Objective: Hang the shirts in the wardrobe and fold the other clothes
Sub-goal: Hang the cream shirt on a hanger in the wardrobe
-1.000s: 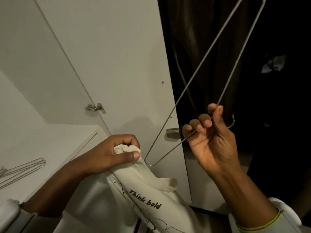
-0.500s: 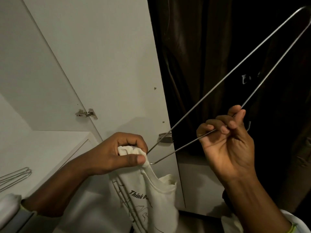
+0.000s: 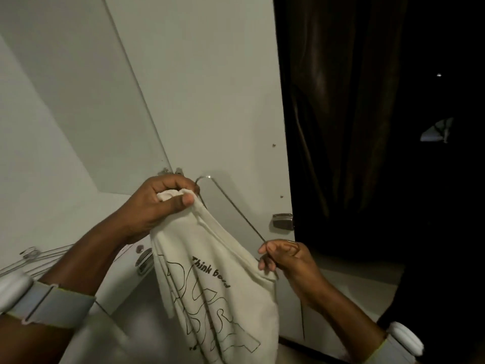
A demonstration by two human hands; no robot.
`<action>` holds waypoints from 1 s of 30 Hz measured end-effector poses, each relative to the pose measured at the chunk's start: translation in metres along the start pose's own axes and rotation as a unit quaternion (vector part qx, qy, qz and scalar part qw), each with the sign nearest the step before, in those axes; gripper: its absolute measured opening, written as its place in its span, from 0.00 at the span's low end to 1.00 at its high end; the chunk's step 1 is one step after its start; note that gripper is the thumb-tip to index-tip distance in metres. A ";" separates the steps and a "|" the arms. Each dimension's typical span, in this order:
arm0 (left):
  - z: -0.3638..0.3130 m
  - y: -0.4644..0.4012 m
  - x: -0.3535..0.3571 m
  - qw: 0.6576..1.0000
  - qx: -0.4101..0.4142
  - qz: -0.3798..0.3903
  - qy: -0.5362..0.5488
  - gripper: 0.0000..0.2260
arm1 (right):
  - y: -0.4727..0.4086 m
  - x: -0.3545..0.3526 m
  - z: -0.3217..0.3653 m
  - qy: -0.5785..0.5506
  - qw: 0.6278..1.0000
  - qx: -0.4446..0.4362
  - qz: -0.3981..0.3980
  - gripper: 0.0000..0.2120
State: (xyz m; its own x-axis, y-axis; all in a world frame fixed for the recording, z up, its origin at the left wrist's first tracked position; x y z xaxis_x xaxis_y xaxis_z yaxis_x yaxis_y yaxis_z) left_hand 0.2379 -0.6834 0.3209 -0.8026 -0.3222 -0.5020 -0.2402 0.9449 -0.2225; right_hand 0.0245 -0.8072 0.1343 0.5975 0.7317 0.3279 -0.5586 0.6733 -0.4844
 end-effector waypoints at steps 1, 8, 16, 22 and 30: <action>0.002 0.005 -0.010 1.000 0.001 -0.016 0.006 0.23 | -0.004 -0.003 0.004 0.045 0.998 -0.011 0.030 0.15; 0.002 0.016 -0.030 1.000 -0.003 -0.023 -0.006 0.16 | -0.032 -0.015 0.036 0.141 0.974 0.011 0.175 0.13; 0.011 0.018 -0.043 0.999 0.007 -0.045 0.018 0.20 | -0.047 -0.025 0.073 0.209 0.952 -0.035 0.222 0.17; 0.027 0.020 -0.046 0.993 0.004 0.016 0.114 0.16 | -0.042 -0.030 0.077 0.228 0.950 -0.033 0.211 0.10; 0.029 0.012 -0.041 0.993 0.015 0.059 0.097 0.13 | -0.045 -0.031 0.079 0.264 0.937 -0.013 0.229 0.09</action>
State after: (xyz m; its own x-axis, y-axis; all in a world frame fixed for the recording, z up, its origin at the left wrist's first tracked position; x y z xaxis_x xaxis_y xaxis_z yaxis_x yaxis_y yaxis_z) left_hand 0.2835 -0.6610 0.3148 -0.9154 -0.1892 -0.3553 -0.1241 0.9723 -0.1981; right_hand -0.0146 -0.8514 0.2102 0.5031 0.7848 -0.3620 -0.8162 0.2936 -0.4977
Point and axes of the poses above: each hand's wrist, its own y-axis away from the middle knuckle, its own x-axis out of the palm, z = x × y, the point moved 4 cm from there along -y, towards the middle knuckle, and after that the axes turned 12 degrees about -x, right-handed, at the moved point
